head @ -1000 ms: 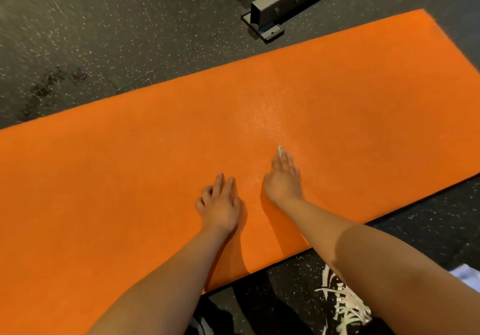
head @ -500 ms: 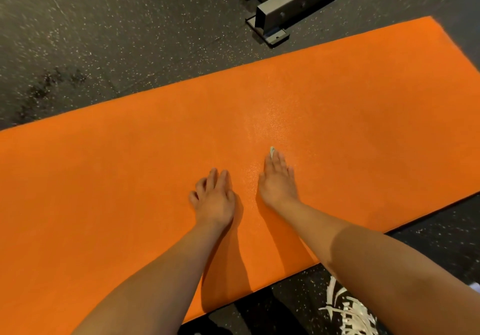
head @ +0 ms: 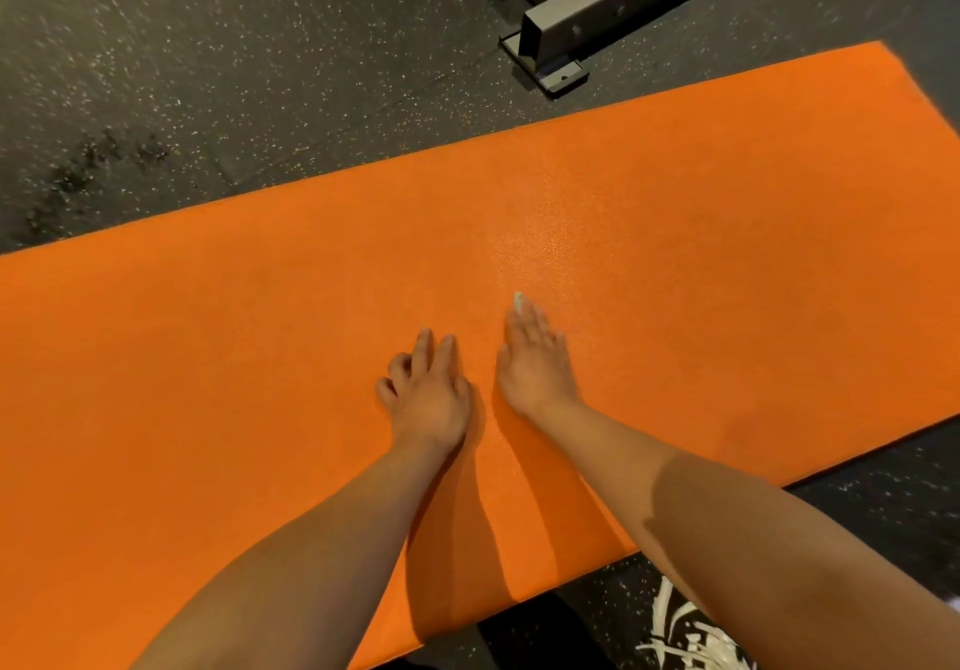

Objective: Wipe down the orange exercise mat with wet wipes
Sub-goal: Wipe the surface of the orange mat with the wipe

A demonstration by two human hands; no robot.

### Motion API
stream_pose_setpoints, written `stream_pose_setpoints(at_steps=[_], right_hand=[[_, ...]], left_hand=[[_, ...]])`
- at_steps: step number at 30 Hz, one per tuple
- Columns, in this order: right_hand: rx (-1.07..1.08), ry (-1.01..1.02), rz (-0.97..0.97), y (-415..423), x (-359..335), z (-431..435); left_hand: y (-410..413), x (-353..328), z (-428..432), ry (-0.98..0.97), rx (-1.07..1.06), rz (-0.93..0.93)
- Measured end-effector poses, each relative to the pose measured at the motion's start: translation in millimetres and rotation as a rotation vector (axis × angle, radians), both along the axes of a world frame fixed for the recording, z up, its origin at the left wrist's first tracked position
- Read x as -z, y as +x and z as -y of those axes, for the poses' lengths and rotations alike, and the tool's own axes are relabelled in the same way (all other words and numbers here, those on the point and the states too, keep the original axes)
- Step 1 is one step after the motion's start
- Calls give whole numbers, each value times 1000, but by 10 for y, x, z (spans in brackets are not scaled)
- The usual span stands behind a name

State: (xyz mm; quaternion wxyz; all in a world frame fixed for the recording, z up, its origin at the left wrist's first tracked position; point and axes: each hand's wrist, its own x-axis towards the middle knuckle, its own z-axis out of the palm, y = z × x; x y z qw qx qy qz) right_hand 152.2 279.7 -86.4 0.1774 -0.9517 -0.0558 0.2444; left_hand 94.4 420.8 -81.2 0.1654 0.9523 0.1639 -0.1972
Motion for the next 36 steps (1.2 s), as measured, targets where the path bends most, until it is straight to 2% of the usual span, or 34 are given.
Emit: stream_pose_setpoints(at_steps=[3,5,7,9,11,13,15,18,20,24,26,28,32,34,36], right_hand=[[-218,62,-24,-91,-10,-131],[-262,39,12,-50,25,-38],[-167,-11,67,39,73,119],[19,-56,72,133,106,239],[91,-63,58,162,123,182],[1,-3,46,122,95,-1],[-174,62,26,62,52,-160],[-328,37,66,85,70,-147],[-263,-10,107,190,108,-20],[26,-68,77,394,124,109],[1,-33,68,383,106,-25],[-129,26,53,325,86,-168],[-294,42,96,412,123,-87],[-193,-3,127,546,145,70],[2,-52,112,673,141,163]], left_hand=[[90,-21,33,-12,-50,70],[152,-22,30,-30,-39,81],[210,-5,11,-45,-16,29],[224,26,-5,-43,2,-20],[223,43,-27,-31,9,-19],[216,50,-23,-31,-9,7],[241,37,-10,-42,-39,40],[333,13,-14,-46,-44,15],[385,-1,-25,-28,-15,-45],[412,12,-52,9,-1,-59],[438,21,-76,15,-4,-5],[517,17,-93,8,1,31],[703,31,-144,-67,21,0],[735,69,-176,-76,45,-33],[714,107,-199,-64,62,-39]])
